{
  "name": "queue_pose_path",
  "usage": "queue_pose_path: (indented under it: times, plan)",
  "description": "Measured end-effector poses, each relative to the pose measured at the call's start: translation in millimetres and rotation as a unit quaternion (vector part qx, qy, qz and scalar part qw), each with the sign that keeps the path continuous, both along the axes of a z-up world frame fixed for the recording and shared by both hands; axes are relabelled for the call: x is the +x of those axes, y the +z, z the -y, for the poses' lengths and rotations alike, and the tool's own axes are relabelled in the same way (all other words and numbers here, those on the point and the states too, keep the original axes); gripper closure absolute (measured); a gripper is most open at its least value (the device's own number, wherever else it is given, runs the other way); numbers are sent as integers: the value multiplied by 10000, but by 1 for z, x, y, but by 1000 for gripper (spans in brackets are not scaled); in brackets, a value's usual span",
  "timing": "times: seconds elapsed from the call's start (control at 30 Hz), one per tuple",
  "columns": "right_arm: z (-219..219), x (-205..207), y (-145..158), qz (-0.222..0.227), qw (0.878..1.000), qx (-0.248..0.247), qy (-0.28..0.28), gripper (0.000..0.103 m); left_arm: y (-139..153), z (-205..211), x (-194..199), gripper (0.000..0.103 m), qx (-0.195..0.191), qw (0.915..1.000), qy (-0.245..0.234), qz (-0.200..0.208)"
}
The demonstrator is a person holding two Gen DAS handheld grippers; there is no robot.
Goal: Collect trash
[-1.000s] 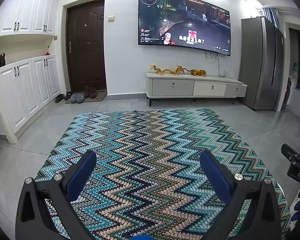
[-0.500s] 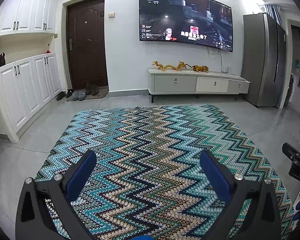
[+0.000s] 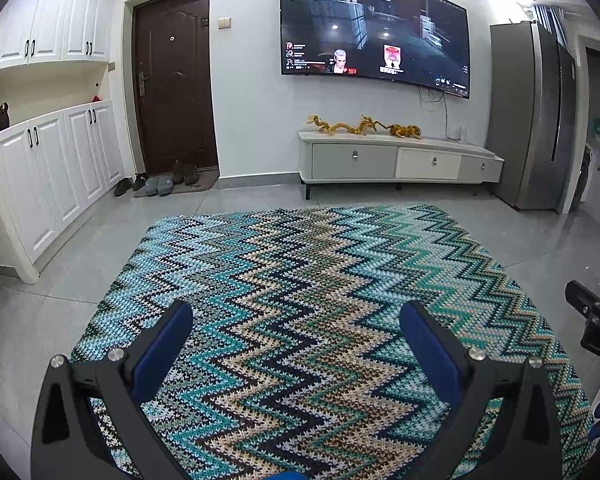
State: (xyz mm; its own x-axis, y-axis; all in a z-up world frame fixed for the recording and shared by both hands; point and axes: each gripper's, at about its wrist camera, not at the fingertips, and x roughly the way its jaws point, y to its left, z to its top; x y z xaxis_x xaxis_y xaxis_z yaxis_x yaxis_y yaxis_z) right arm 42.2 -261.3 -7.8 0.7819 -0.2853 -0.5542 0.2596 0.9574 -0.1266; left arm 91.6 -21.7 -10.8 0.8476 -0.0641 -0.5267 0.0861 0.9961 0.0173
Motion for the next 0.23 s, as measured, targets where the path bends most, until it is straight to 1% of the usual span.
queue_pose_path:
  times: [0.23]
  plan:
    - [-8,9,-1,-73,9999,-28,70,0,-5,-3,8,0,-5,10000,11,-65]
